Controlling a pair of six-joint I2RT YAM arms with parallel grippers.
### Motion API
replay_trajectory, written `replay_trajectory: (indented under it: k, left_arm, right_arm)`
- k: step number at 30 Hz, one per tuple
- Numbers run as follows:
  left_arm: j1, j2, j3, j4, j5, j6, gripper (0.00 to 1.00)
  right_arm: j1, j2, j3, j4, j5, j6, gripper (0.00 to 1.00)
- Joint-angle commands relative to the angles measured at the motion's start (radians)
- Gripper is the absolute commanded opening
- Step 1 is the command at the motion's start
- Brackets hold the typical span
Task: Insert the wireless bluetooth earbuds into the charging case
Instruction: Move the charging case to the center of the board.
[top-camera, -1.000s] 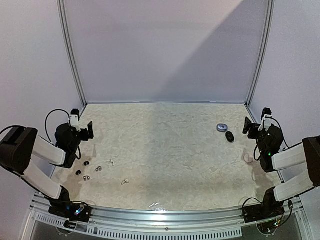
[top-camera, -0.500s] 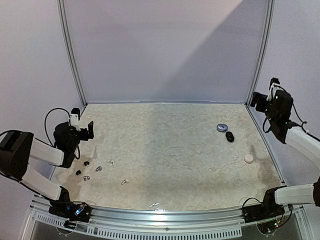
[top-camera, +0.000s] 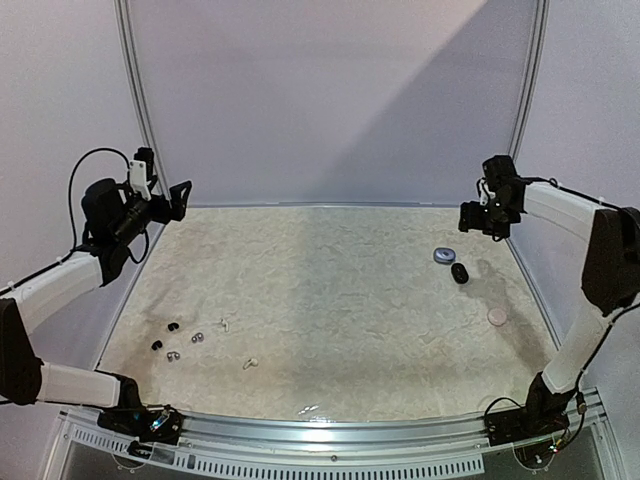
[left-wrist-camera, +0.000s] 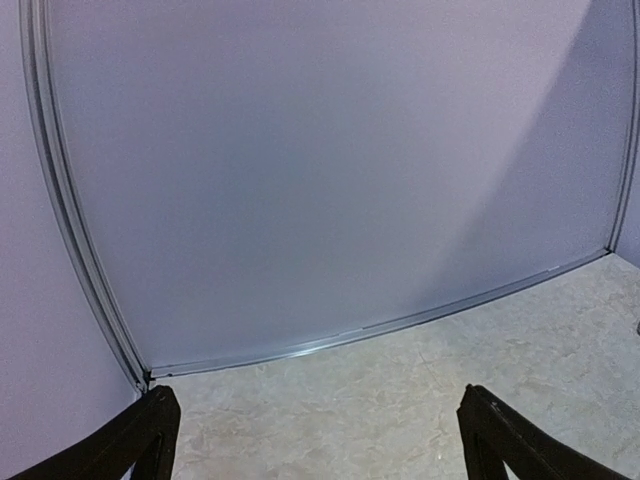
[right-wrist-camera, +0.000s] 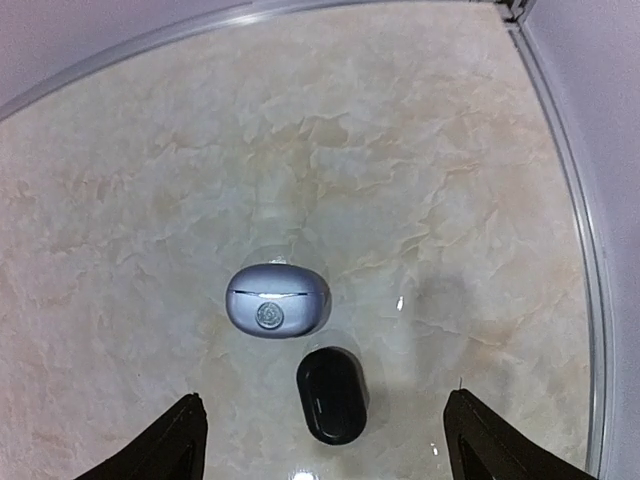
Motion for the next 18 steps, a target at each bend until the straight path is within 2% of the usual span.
replay_trajectory:
  k: [1,5,10,18]
  left_arm:
    - [-0.020,0.020,0.059,-0.261,0.058,-0.015,0.99]
    - [-0.023,0.008,0.050,-0.278,0.123,0.054,0.99]
    - [-0.025,0.010,0.043,-0.276,0.140,0.090,0.99]
    - [-0.025,0.031,0.045,-0.227,0.165,0.099,0.99]
  right_arm:
    - [0.022,0.207,0.178,-0.251,-0.014,0.017,0.82]
    - [0.023,0.350,0.256,-0.315,0.014,0.008,0.80]
    - [0.027,0.384,0.287,-0.339,-0.028,0.001,0.75]
    - [0.033,0.486,0.435,-0.534,-0.037,0.010,0.73]
